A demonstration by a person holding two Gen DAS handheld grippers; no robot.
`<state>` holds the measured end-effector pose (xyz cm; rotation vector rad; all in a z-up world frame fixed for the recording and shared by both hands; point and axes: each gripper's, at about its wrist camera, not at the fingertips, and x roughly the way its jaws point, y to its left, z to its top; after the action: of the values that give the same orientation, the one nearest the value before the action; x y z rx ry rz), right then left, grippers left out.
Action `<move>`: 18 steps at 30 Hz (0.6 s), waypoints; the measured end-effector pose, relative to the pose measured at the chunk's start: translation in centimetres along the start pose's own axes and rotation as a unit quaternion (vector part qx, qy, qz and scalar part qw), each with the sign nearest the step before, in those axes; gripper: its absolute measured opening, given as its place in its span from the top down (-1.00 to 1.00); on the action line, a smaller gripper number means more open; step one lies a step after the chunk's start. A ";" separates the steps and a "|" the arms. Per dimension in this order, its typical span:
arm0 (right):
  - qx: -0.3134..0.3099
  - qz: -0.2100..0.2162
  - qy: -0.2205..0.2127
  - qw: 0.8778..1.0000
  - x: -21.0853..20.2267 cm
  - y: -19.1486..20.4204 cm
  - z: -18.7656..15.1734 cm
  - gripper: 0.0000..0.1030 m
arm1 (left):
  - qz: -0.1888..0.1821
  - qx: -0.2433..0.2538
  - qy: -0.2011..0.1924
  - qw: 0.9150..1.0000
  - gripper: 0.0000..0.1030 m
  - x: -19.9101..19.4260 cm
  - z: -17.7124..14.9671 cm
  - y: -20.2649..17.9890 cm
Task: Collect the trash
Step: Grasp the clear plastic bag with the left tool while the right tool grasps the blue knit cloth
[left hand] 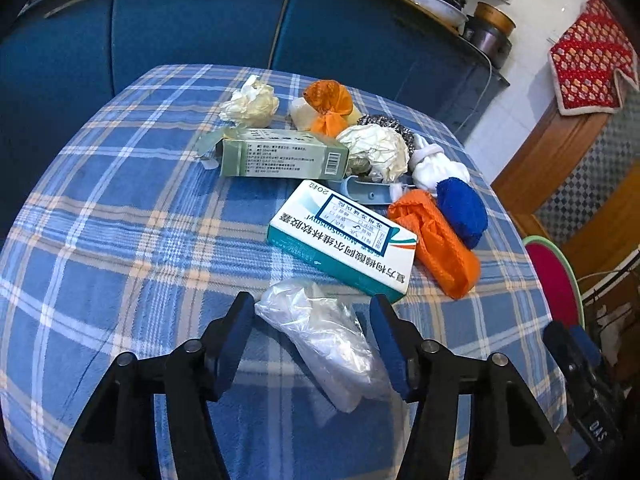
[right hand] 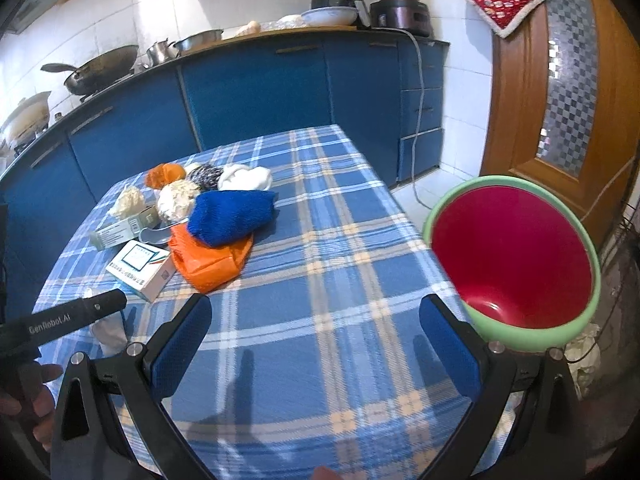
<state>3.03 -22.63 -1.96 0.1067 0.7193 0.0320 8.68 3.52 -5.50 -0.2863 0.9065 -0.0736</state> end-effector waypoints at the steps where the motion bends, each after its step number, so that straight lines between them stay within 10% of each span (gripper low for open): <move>1: -0.003 0.003 0.003 1.000 0.2 0.3 0.1 -0.98 | 0.000 0.006 0.001 1.000 -0.11 -0.1 -0.1 0.0; 18: -0.038 0.046 0.042 0.997 4.5 5.1 4.2 -0.98 | -0.031 0.045 -0.022 0.998 0.27 -0.9 0.8 0.9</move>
<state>9.23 -17.60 -1.25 0.0654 0.7953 0.1531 8.67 4.67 -4.62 -0.2317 0.8477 -0.1637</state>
